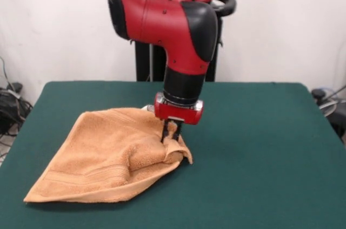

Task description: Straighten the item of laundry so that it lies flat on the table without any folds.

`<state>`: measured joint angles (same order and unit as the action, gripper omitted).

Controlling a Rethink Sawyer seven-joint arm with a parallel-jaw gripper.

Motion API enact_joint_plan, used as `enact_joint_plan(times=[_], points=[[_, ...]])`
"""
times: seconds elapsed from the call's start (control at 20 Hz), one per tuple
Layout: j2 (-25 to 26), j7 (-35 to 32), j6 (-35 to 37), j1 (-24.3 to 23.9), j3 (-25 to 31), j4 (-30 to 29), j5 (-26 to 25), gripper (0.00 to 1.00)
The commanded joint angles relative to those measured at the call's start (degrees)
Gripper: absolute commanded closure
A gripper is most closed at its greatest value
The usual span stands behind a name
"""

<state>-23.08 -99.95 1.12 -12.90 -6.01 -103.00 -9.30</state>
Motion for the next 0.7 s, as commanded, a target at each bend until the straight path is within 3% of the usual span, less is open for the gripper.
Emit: enact_joint_plan(times=[0.05,0.3,0.45,0.6,0.7], points=[[-1.0,-2.8,11.2,-4.4,14.2,-0.3,0.9,1.00],[-5.2,0.6,19.2,-13.0,23.9,-8.9,1.0,1.00],[-7.6,2.7,23.6,-15.4,26.1,-12.9,0.0,1.00],[-5.6,6.1,26.1,-19.9,30.8,-16.0,-1.7,1.00],[-5.0,7.0,23.4,-22.2,32.9,-18.7,-4.2,1.00]])
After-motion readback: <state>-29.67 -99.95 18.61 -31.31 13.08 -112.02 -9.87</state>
